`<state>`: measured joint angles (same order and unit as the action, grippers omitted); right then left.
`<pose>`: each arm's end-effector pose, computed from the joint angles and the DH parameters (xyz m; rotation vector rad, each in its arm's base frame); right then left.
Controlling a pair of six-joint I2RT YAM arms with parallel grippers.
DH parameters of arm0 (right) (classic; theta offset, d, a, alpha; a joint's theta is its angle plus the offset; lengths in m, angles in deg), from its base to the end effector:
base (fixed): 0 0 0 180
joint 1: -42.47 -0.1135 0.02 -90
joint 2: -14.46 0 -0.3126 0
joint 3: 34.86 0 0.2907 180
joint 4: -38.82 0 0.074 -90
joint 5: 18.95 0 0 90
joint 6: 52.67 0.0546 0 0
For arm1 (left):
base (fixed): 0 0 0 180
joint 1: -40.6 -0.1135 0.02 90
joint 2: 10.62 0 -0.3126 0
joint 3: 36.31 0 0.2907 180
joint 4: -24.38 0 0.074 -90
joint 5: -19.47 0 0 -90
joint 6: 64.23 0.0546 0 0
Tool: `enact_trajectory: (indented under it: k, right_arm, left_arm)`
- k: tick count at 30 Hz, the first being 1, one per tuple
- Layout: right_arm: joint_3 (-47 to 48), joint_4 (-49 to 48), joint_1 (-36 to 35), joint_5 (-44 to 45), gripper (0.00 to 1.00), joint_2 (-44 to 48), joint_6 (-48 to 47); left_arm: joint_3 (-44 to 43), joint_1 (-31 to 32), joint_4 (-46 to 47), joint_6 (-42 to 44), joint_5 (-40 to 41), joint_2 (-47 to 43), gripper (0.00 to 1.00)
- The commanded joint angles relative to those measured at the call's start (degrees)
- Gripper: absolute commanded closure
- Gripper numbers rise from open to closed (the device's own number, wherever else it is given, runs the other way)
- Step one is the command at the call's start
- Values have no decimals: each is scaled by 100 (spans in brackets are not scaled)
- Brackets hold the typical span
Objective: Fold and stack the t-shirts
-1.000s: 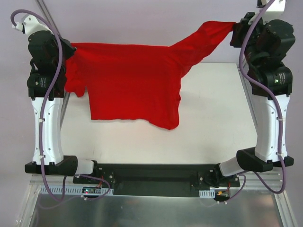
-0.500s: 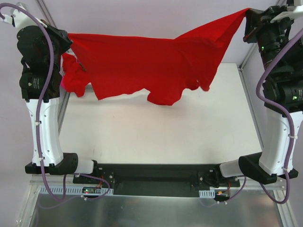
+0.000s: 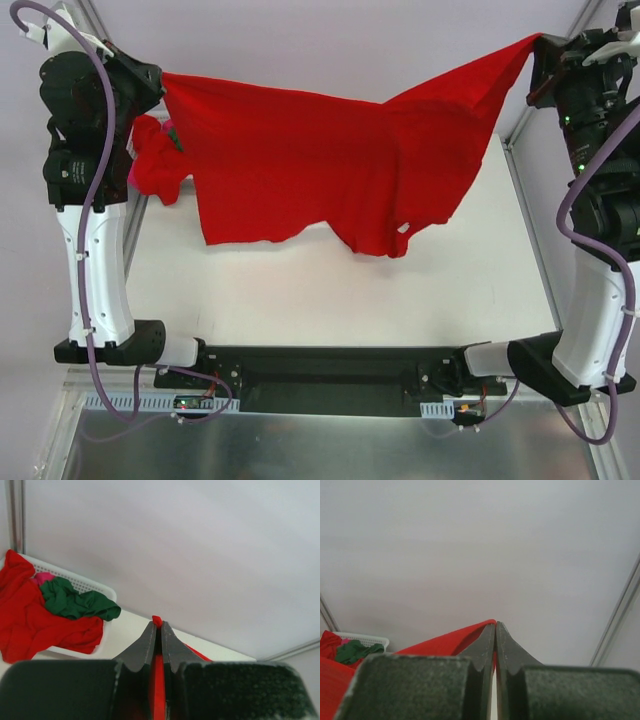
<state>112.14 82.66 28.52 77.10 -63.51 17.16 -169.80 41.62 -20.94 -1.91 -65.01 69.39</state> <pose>0.1712 0.0366 0.7453 -0.2418 1.1090 -0.1564 0.2659 0.0005 0.6732 -0.4087 1.3786 -0.3434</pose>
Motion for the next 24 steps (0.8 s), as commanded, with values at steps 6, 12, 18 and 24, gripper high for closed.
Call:
enact_trajectory:
  k: [6, 12, 18, 24]
  right_arm:
    - [501, -2, 24, -350, 99, 634, -49]
    - [624, 34, 16, -25, 99, 582, -189]
    - [1028, -125, 16, 151, 99, 432, -278]
    - [590, 226, 24, 336, 99, 967, -470]
  left_arm:
    - [-374, -66, 45, -9, -797, -741, 100]
    - [-683, -66, 45, -97, -728, -1074, 100]
    - [-376, -66, 10, -149, -341, -1496, 100]
    - [-173, -66, -78, -159, -174, -1989, 100]
